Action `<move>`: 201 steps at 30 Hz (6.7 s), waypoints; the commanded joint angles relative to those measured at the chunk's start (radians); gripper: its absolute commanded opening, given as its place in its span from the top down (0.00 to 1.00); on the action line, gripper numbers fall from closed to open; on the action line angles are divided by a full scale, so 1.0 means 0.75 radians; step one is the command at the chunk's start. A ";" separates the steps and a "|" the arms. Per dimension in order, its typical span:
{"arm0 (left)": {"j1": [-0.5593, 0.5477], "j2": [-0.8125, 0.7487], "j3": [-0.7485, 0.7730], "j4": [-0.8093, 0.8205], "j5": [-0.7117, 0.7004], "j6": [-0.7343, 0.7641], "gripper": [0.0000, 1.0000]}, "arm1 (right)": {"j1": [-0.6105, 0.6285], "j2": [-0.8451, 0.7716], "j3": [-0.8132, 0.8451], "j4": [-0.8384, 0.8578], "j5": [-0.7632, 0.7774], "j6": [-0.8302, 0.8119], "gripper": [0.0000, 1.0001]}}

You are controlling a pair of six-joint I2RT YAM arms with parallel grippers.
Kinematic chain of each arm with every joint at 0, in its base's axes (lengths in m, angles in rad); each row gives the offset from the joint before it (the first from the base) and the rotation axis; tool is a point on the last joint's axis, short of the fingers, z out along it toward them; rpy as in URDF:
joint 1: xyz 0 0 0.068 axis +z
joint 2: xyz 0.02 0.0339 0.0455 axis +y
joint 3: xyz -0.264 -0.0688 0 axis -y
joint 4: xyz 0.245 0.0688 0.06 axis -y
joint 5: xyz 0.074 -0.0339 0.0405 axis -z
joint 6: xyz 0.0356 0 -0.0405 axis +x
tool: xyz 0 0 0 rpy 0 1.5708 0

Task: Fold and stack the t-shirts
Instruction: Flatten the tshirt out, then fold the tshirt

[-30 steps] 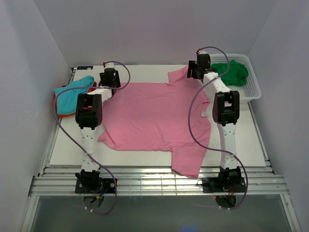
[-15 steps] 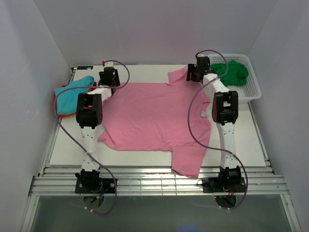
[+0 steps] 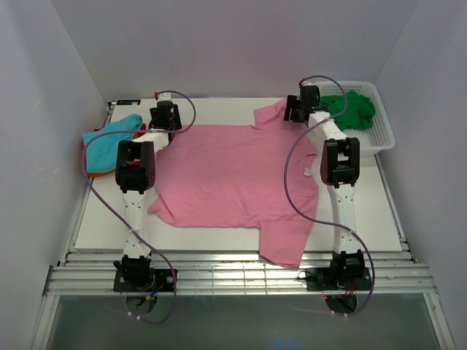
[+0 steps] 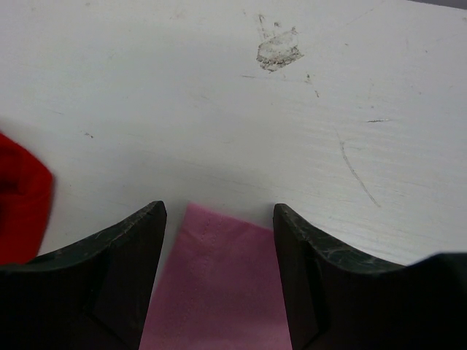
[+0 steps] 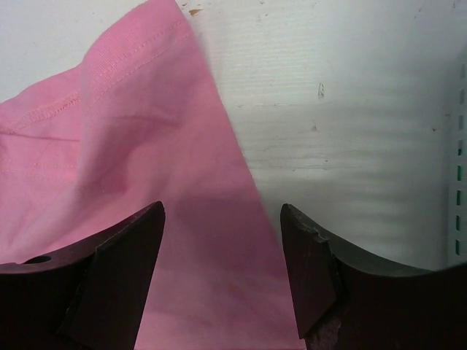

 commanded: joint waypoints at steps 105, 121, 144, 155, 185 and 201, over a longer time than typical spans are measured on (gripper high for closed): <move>0.009 -0.146 -0.051 -0.029 -0.132 -0.081 1.00 | -0.027 -0.107 -0.084 0.286 -0.096 0.124 0.92; 0.009 -0.354 -0.223 0.135 -0.165 -0.075 1.00 | -0.037 -0.305 -0.174 0.317 -0.094 0.057 0.92; 0.009 -0.698 -0.732 0.167 -0.173 -0.169 1.00 | -0.031 -0.833 -0.900 0.390 -0.180 0.040 0.92; 0.007 -0.827 -0.916 0.122 -0.212 -0.249 1.00 | -0.013 -1.076 -1.272 0.397 -0.215 0.042 0.92; 0.009 -1.221 -1.174 0.028 -0.267 -0.368 1.00 | 0.030 -1.401 -1.557 0.221 -0.165 -0.003 0.92; 0.009 -1.138 -1.254 -0.090 -0.233 -0.445 1.00 | 0.049 -1.346 -1.622 0.176 -0.133 -0.013 0.92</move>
